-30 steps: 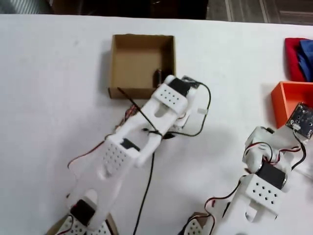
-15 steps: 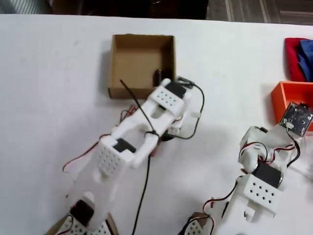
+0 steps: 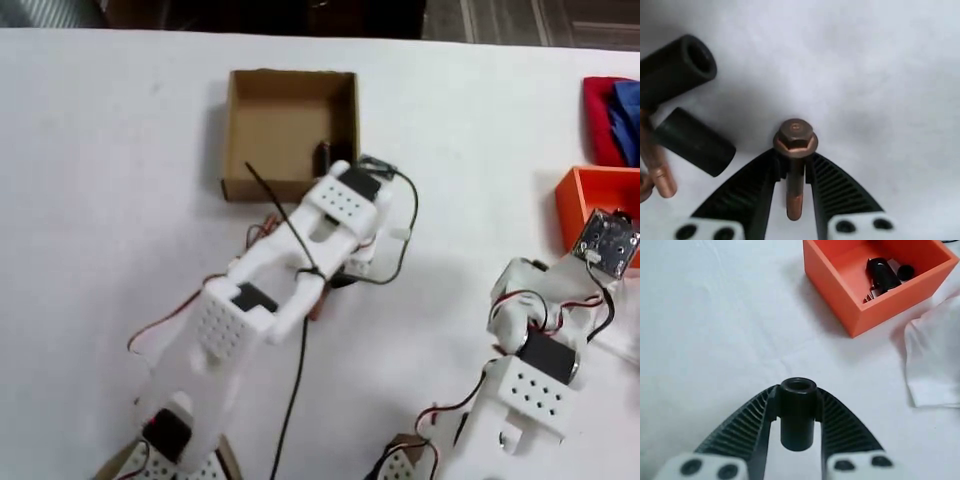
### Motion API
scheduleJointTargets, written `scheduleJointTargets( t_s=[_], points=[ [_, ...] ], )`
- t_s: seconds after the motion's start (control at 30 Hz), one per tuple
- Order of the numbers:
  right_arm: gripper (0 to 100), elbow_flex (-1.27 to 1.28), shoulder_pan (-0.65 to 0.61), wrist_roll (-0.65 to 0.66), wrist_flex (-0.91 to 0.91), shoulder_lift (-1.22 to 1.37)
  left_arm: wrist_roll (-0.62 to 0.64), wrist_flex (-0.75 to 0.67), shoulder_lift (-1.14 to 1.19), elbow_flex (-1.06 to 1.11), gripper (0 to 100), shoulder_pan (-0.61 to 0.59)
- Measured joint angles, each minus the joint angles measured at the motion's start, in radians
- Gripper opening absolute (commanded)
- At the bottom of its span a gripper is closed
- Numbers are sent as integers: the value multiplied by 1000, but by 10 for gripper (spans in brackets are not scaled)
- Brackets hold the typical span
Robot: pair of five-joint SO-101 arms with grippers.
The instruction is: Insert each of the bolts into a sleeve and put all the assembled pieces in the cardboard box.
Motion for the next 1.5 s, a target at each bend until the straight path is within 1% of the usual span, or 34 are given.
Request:
scheduleJointTargets(
  t_s=[0.3, 0.37, 0.47, 0.53, 0.77, 1.13, 1.2, 1.3, 1.33, 1.5],
  points=[
    [22, 0, 0, 0, 0, 0, 0, 0, 0, 2, 84, 0],
    [22, 0, 0, 0, 0, 0, 0, 23, 2, -25, 87, 0],
    [22, 0, 0, 0, 0, 0, 0, 52, 5, -107, 125, 5],
    [22, 0, 0, 0, 0, 0, -2, 66, 2, -155, 133, 6],
    [22, 0, 0, 0, 0, 0, -2, 77, 5, -172, 128, -25],
    [22, 0, 0, 0, 0, 0, -2, 64, 115, -203, 127, -17],
    [22, 0, 0, 0, 0, 0, 0, 57, 117, -203, 109, -17],
    [22, 0, 0, 0, 0, 0, 0, 48, 117, -203, 14, -14],
    [22, 0, 0, 0, 0, 0, 0, 44, 118, -203, 33, -9],
    [22, 0, 0, 0, 0, 0, 5, 40, 118, -203, 26, -6]
  ],
)
